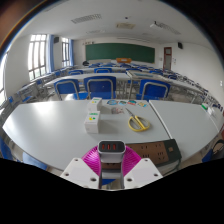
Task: Unplug charger
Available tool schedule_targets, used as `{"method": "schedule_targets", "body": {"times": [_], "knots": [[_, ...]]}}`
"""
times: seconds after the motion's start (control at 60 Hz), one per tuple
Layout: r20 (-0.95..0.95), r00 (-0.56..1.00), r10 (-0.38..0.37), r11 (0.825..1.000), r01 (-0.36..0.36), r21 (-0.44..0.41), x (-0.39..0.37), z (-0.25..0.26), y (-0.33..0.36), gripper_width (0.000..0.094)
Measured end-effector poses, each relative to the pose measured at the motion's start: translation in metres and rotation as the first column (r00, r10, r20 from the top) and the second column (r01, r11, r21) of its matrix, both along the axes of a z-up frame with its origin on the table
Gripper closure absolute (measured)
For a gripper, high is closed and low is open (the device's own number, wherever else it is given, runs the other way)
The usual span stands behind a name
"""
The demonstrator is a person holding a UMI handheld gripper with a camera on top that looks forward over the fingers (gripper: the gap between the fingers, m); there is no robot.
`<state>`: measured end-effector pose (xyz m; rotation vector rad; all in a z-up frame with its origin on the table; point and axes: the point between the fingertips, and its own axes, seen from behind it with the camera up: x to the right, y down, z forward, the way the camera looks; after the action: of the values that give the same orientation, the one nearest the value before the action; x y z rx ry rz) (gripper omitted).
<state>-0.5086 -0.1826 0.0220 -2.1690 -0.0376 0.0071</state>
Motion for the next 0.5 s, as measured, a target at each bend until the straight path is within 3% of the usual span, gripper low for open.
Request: {"method": "schedule_targets", "body": {"times": [0.05,0.083,0.183,0.333,0.417,0.5], "knots": [[-0.032,0.999,0.001,1.000,-0.001,0.016,-0.001,0.006,0.000,0.0696],[-0.033,0.999,-0.001,0.997,0.004,0.077,0.002,0.027,0.004,0.0697],[-0.047,0.999,0.024,0.970,-0.012,0.243,0.006,0.124,0.017,0.0697],[-0.091,0.996,0.014,0.886,0.029,0.463,0.055,0.263,0.020,0.0698],[-0.075,0.997,-0.033,0.882,0.064,0.468,0.101,0.270,0.043,0.0699],[-0.042,0.994,-0.105,0.912,0.113,0.395,0.162,0.235,0.050,0.0698]]}}
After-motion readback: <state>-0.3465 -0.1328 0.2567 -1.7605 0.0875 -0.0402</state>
